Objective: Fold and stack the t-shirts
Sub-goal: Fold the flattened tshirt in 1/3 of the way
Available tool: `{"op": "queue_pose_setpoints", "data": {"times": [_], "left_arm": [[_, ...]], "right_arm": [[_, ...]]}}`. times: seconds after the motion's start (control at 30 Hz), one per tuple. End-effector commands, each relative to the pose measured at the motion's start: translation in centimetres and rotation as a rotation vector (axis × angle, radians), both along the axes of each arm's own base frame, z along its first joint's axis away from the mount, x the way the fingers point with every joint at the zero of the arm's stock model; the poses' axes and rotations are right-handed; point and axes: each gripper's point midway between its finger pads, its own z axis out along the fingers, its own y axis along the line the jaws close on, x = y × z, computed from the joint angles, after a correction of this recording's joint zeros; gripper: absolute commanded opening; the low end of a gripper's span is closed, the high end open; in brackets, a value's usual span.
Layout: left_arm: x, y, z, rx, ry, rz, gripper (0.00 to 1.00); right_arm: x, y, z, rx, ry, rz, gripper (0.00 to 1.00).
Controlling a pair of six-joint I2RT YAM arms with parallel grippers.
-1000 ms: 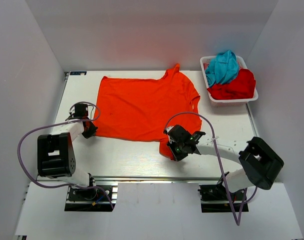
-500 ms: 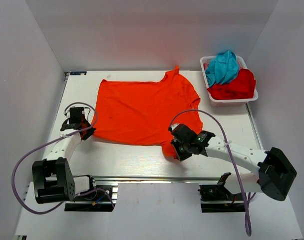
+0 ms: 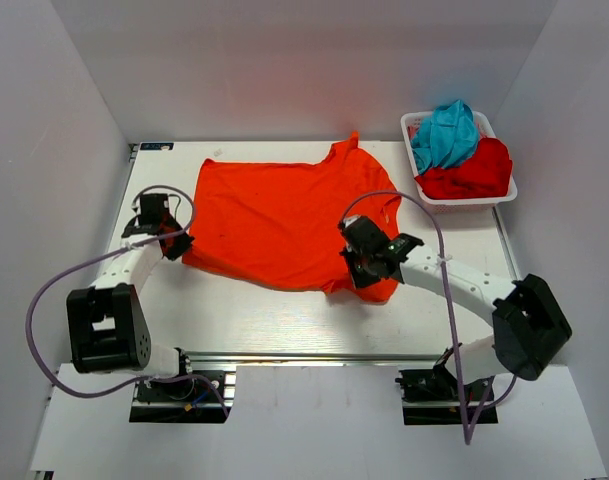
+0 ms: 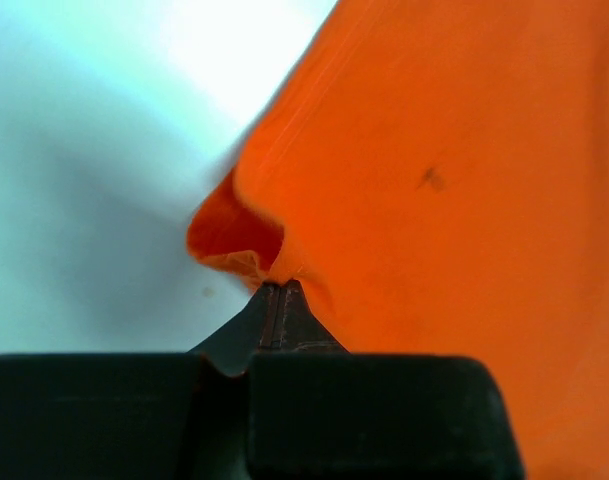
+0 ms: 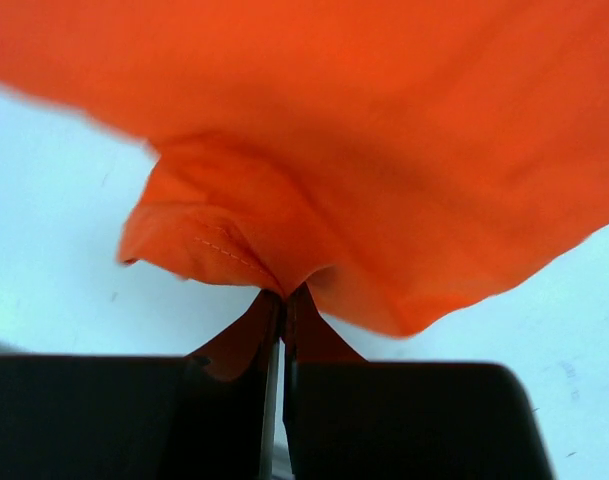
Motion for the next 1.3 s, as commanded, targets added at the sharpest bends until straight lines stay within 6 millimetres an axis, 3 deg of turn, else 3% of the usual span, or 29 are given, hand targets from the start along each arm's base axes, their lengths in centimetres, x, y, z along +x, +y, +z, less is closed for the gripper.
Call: {"op": "queue_pose_setpoints", "data": {"times": [0.0, 0.1, 0.33, 0.57, 0.6, 0.63, 0.7, 0.73, 0.77, 0.83, 0.87, 1.03, 1.2, 1.23, 1.27], "left_arm": [[3.7, 0.0, 3.1, -0.017, -0.093, 0.001, 0.0], [5.1, 0.2, 3.2, -0.017, -0.092, 0.001, 0.0], [9.1, 0.9, 3.8, -0.007, -0.098, 0.02, 0.0], [11.6, 1.5, 3.8, 0.009, -0.1, 0.032, 0.0], [11.9, 1.5, 3.4, 0.009, -0.091, 0.032, 0.0], [12.5, 1.5, 3.8, 0.009, -0.103, 0.032, 0.0], [13.2, 1.7, 3.7, 0.024, -0.117, 0.016, 0.0], [13.7, 1.5, 3.7, 0.015, -0.127, 0.008, 0.0], [14.4, 1.6, 4.5, 0.018, -0.157, 0.008, 0.0], [15.2, 1.5, 4.2, 0.02, -0.168, -0.007, 0.0], [15.2, 1.4, 3.1, 0.018, -0.145, -0.023, 0.0], [17.2, 1.2, 2.9, 0.033, -0.157, -0.048, 0.0], [19.5, 0.9, 3.0, 0.052, -0.193, -0.09, 0.0], [19.8, 0.9, 2.1, 0.05, -0.178, -0.09, 0.0], [20.1, 0.9, 1.8, 0.05, -0.177, -0.09, 0.0]], "right_arm": [[4.2, 0.0, 1.8, 0.005, -0.085, -0.025, 0.0], [6.4, -0.6, 2.0, -0.01, -0.102, -0.053, 0.0], [11.6, -0.8, 5.2, 0.024, -0.194, -0.049, 0.0], [15.7, -1.6, 4.9, -0.021, -0.208, -0.035, 0.0], [16.7, -1.7, 5.9, -0.013, -0.237, -0.042, 0.0], [17.2, -1.8, 5.2, -0.025, -0.224, -0.042, 0.0], [18.4, -2.0, 6.0, -0.033, -0.256, -0.014, 0.0], [18.8, -2.1, 5.3, -0.04, -0.246, -0.001, 0.0], [19.3, -2.1, 5.6, -0.045, -0.264, 0.02, 0.0], [20.5, -2.5, 5.9, -0.07, -0.292, 0.067, 0.0], [20.6, -2.3, 5.0, -0.072, -0.274, 0.092, 0.0], [22.7, -2.0, 5.7, -0.104, -0.328, 0.245, 0.0], [25.0, -2.6, 3.9, -0.168, -0.313, 0.35, 0.0], [26.1, -2.6, 3.7, -0.177, -0.32, 0.36, 0.0], [27.7, -2.3, 5.5, -0.18, -0.366, 0.354, 0.06]]}}
